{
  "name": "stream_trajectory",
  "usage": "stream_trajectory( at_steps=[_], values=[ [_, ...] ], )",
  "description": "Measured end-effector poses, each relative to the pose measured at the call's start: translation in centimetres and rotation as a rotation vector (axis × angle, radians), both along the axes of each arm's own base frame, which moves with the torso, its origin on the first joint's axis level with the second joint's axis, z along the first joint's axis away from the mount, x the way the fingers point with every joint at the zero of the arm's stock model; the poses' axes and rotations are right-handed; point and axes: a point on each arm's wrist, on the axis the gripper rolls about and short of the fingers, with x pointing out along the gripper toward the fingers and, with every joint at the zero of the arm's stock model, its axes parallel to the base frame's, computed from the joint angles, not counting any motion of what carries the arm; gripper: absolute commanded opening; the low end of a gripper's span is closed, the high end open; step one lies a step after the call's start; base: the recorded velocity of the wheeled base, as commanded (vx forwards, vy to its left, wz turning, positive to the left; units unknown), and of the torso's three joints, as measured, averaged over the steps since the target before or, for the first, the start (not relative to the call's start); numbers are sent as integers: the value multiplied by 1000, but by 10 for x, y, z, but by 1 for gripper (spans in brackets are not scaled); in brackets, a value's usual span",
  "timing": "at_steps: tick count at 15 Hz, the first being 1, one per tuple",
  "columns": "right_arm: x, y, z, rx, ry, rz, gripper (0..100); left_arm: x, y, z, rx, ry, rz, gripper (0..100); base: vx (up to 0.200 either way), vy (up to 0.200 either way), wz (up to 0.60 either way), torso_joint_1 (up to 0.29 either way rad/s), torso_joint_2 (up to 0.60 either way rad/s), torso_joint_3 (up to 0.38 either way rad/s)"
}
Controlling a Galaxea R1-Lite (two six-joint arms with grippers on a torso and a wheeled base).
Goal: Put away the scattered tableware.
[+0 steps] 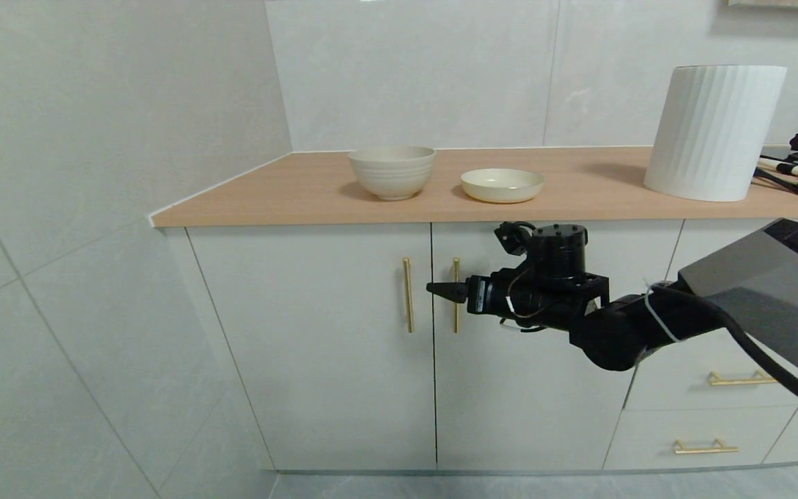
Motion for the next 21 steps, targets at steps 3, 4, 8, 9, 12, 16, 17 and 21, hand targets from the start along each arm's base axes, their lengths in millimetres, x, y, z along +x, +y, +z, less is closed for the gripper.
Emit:
stream_trajectory(
  at_steps=[3, 4, 8, 9, 12, 16, 17, 21],
  values=[
    [8, 4, -9, -1, 4, -27, 100, 0, 0, 0, 0, 0, 0, 100, 0, 0, 0, 0, 0, 0],
    [9, 7, -12, 14, 25, -30, 100, 0, 0, 0, 0, 0, 0, 100, 0, 0, 0, 0, 0, 0],
    [8, 19, -15, 72, 25, -23, 100, 0, 0, 0, 0, 0, 0, 100, 0, 0, 0, 0, 0, 0],
    [9, 20, -17, 72, 24, -23, 100, 0, 0, 0, 0, 0, 0, 100, 0, 0, 0, 0, 0, 0],
    [8, 25, -23, 82, 47, -19, 100, 0, 0, 0, 0, 0, 0, 100, 0, 0, 0, 0, 0, 0],
    [3, 32, -24, 101, 77, -9, 100, 0, 0, 0, 0, 0, 0, 100, 0, 0, 0, 0, 0, 0],
    [1, 34, -23, 103, 77, -4, 100, 0, 0, 0, 0, 0, 0, 100, 0, 0, 0, 0, 0, 0],
    [-3, 34, -22, 104, 78, 13, 100, 0, 0, 0, 0, 0, 0, 100, 0, 0, 0, 0, 0, 0]
  ],
)
